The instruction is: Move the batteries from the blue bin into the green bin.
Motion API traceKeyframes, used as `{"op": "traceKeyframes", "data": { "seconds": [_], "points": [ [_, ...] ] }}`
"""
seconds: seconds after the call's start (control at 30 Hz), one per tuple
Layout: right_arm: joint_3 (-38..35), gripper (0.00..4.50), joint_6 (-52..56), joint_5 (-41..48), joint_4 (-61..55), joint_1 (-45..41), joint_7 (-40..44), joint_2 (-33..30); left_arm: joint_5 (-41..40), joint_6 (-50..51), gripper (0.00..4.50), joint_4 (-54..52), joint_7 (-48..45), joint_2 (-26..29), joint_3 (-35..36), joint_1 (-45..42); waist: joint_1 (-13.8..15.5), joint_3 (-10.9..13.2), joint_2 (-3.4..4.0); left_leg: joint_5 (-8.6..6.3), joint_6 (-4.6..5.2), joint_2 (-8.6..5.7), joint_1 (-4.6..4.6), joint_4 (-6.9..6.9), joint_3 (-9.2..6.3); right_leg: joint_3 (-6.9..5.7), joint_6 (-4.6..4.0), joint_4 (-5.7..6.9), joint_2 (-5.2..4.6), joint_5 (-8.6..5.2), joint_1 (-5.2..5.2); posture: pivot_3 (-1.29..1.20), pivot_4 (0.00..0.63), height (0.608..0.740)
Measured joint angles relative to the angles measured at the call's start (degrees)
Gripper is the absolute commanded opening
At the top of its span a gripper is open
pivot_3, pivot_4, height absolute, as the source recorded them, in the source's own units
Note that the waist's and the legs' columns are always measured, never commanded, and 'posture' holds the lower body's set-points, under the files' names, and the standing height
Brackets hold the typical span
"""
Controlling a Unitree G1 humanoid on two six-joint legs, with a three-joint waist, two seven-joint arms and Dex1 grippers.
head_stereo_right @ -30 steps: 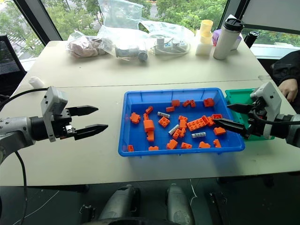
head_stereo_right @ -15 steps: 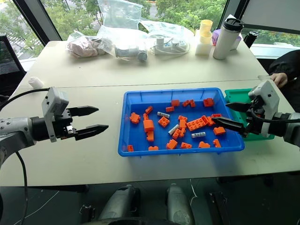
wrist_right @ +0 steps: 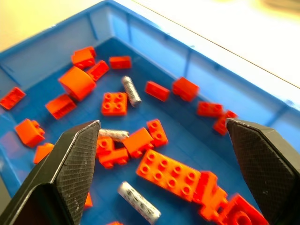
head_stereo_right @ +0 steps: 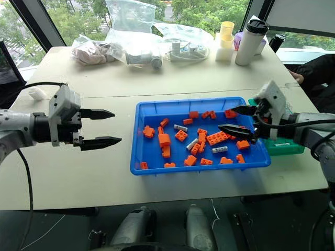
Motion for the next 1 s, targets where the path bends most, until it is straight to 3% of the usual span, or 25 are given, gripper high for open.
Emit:
{"op": "traceKeyframes", "data": {
  "seconds": [0.13, 0.37, 0.67, 0.97, 1.0],
  "points": [
    [10.4, 4.4, -0.4, -4.0, 3.7, -10.7, 0.4, 6.2, 3.0, -2.7, 4.5, 1.0, -4.9, 1.5, -3.3, -2.0, 0.1, 0.0, 0.0, 0.0, 0.0, 0.01, -0.08, 0.0, 0.01, 0.01, 0.0, 0.01, 0.02, 0.0, -0.1, 0.0, 0.15, 0.74],
    [25.5, 4.4, -0.7, -13.6, 11.8, -20.5, 1.0, 14.8, 5.5, -3.4, 4.5, 1.6, -3.4, -0.8, -4.2, -1.0, 0.4, 0.0, -0.03, 0.0, 0.0, -0.05, -0.2, 0.07, 0.01, 0.0, 0.01, 0.04, -0.08, 0.01, -0.23, 0.0, 0.15, 0.74],
    [32.4, 4.4, -3.8, -24.9, 26.8, -28.2, 0.4, 22.1, 6.1, -3.2, 4.5, -1.1, 0.0, -1.9, -3.3, 3.6, 0.2, 0.0, -0.02, 0.01, -0.01, -0.05, -0.21, 0.05, 0.01, 0.01, 0.0, 0.12, -0.09, 0.01, -0.3, 0.0, 0.15, 0.74],
    [36.1, 4.4, -8.2, -32.1, 32.7, -29.1, 2.2, 25.9, 5.7, -2.0, 4.5, -2.8, 2.1, -2.9, -3.3, 4.6, 0.3, 0.0, -0.02, 0.01, -0.02, -0.06, -0.21, 0.05, 0.01, 0.0, 0.0, 0.15, -0.1, 0.01, -0.33, 0.0, 0.15, 0.74],
    [36.6, 4.19, -8.9, -33.2, 33.0, -29.1, 2.3, 25.9, 5.7, -2.0, 4.5, -2.8, 2.3, -2.9, -3.3, 4.6, 0.2, 0.0, -0.02, 0.01, -0.02, -0.06, -0.21, 0.05, 0.01, 0.0, 0.0, 0.15, -0.09, 0.01, -0.33, 0.0, 0.15, 0.74]
  ]
}}
